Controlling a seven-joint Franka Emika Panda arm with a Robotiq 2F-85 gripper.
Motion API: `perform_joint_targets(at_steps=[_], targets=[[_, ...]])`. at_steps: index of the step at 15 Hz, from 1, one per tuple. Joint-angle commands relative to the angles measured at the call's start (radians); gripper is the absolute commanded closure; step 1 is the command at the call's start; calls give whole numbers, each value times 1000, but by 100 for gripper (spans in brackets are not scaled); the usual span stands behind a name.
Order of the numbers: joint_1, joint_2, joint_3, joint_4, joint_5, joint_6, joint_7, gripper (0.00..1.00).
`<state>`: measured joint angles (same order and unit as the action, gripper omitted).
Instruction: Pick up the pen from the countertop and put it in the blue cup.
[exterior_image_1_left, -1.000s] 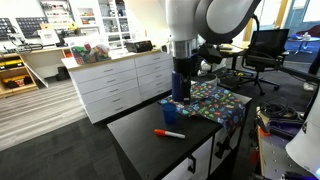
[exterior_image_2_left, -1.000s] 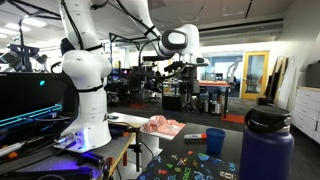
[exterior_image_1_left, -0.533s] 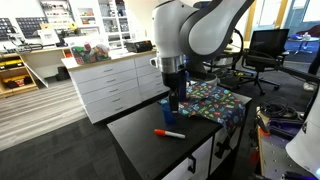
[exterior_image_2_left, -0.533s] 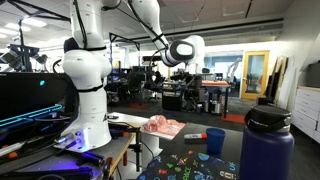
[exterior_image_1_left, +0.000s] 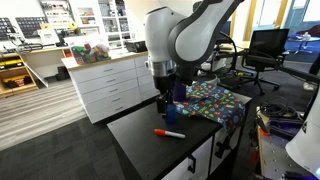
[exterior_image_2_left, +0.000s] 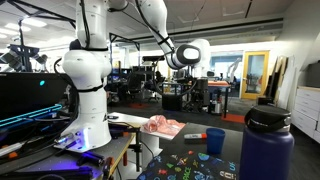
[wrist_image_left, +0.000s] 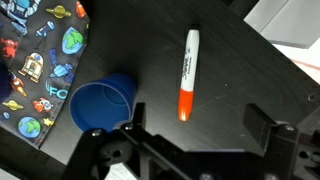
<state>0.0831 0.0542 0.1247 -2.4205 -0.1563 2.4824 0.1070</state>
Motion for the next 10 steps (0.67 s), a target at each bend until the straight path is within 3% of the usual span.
perform_joint_targets(at_steps=[1, 10], targets=[[18, 42, -15, 24, -45, 35, 106, 0], [47, 133, -34, 45, -63, 103, 228, 0]])
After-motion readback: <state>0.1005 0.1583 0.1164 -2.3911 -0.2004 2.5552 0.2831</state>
